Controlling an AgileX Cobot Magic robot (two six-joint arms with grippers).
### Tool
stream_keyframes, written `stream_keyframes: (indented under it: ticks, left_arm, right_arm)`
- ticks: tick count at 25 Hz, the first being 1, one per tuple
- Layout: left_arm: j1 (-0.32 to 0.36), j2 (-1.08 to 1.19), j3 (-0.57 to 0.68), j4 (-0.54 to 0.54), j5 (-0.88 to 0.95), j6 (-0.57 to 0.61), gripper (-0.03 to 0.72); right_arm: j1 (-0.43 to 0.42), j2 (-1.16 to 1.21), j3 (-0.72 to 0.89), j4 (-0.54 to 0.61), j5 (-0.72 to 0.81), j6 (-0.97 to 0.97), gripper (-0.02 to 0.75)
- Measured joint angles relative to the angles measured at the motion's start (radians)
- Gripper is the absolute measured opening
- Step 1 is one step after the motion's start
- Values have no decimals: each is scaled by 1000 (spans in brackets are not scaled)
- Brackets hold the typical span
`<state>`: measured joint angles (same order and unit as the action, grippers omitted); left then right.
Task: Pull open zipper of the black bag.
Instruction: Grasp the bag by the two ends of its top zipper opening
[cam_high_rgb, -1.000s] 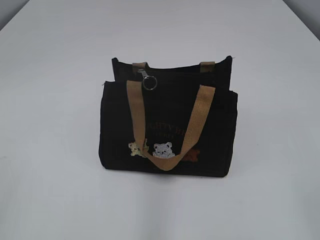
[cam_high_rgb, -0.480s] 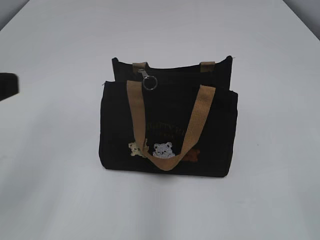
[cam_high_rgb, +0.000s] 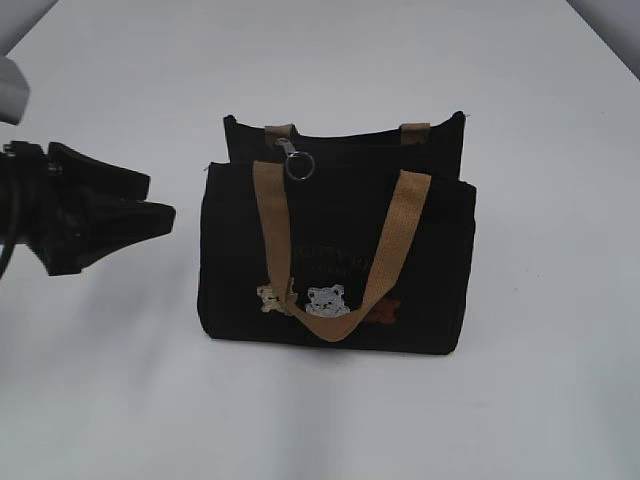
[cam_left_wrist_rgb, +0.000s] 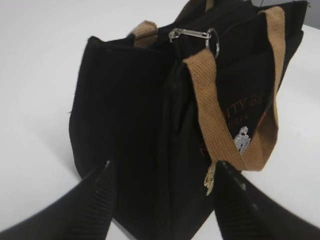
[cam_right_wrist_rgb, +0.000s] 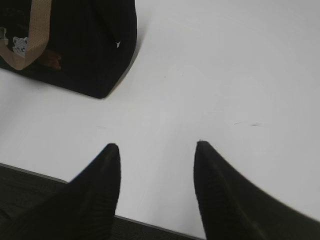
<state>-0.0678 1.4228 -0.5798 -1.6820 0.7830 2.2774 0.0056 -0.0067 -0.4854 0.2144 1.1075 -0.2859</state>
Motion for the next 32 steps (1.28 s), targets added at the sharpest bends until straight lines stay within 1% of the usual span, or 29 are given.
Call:
stream_keyframes:
  ticks: [4, 6, 10, 13, 14, 15, 16, 18, 19, 20, 21, 23, 26, 29, 31, 32]
  left_arm:
    - [-90, 68, -52, -36, -96, 26, 466]
    - [-118, 103, -78, -44, -127, 34, 468]
    - [-162, 198, -151, -44, -126, 37, 473]
    - [-197, 272, -212, -44, -126, 37, 472]
    - [-208, 291, -228, -45, -126, 37, 459]
    - [-219, 303, -238, -46, -126, 37, 419]
    - [-226, 310, -242, -47, -126, 36, 360]
    - [-233, 311, -242, -43, -124, 8, 157]
    - [-234, 311, -242, -41, -126, -26, 83]
    - [-235, 311, -242, -38, -132, -66, 63]
    - [-235, 311, -241, -38, -138, -96, 65]
    - [-235, 311, -237, -41, -143, -134, 65]
    - [-236, 300, -223, -45, -147, -150, 65]
    - [-236, 277, -206, -44, -166, -150, 65]
    - [-236, 264, -200, -38, -180, -152, 65]
    - [-236, 257, -198, -33, -185, -152, 65]
  right_arm:
    - [0, 0, 0, 4, 0, 0, 379]
    - [0, 0, 0, 21, 0, 0, 379]
    - [0, 0, 0, 56, 0, -7, 379]
    - [0, 0, 0, 83, 0, -58, 379]
    - [0, 7, 0, 101, 1, -84, 379]
    - [0, 26, 0, 119, 2, -114, 379]
    - [0, 50, 0, 141, 6, -140, 379]
    - [0, 131, -4, 183, 9, -199, 379]
    - [0, 170, -9, 207, 5, -226, 379]
    - [0, 219, -13, 238, -10, -264, 379]
    - [0, 270, -16, 271, -35, -309, 379]
    - [0, 363, -16, 383, -116, -408, 379]
    - [0, 531, -17, 594, -230, -602, 379]
    - [0, 735, -46, 812, -285, -851, 379]
    - [23, 885, -90, 932, -306, -1002, 378]
    - [53, 952, -123, 964, -328, -1075, 376]
